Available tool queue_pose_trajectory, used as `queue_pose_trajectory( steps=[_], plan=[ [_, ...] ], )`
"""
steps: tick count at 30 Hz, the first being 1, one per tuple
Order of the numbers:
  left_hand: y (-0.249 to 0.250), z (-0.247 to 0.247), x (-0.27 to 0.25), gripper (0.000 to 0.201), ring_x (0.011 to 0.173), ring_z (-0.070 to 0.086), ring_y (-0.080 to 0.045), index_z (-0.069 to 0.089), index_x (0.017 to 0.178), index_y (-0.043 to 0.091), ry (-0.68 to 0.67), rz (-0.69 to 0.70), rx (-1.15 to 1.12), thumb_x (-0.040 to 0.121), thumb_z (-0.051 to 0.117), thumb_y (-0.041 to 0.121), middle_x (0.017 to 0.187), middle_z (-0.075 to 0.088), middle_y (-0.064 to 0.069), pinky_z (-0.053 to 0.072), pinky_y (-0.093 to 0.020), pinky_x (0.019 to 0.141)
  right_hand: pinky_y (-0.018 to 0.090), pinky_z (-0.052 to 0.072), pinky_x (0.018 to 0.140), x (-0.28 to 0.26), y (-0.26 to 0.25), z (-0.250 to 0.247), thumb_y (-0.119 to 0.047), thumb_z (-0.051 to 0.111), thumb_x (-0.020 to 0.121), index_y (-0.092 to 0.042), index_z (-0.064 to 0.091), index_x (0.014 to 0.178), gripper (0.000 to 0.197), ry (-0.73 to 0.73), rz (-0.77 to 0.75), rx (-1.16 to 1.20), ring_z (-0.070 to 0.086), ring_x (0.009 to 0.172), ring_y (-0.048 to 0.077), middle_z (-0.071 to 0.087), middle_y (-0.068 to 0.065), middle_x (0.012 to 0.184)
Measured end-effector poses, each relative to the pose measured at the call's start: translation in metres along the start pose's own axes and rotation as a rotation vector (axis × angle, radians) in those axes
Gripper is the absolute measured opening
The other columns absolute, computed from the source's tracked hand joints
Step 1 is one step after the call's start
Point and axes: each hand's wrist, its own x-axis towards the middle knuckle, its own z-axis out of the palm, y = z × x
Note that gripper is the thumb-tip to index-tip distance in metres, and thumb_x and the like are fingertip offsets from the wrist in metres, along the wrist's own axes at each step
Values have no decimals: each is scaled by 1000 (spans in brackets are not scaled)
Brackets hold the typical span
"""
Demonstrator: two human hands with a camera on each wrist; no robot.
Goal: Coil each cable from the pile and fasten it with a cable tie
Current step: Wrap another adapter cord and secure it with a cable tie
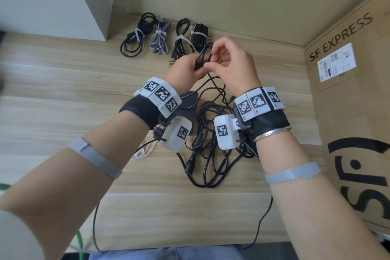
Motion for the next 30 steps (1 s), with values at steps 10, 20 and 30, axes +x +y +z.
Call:
queue_pose_trajectory(
  steps=[10,20,30],
  plan=[
    [-4,-2,3,6,56,40,-4,57,83,12,132,-45,-195,88,59,12,63,46,7,34,-16,57,23,55,62,-8,13,-2,-25,77,76,-22,59,116,44,-397,279,-144,61,58,12,62,-4,101],
    [5,0,3,17,82,59,0,50,92,19,107,30,-470,97,39,6,93,60,5,47,-23,81,25,47,62,-7,22,-19,-23,46,96,-18,59,82,19,-231,270,-268,57,58,12,63,-3,67],
    [4,6,1,17,76,57,-16,51,77,13,17,-96,-665,94,48,8,74,55,-2,49,-24,74,25,42,68,-13,3,-4,-29,54,91,-21,64,70,25,-455,171,-289,58,68,10,67,-3,75]
  ],
)
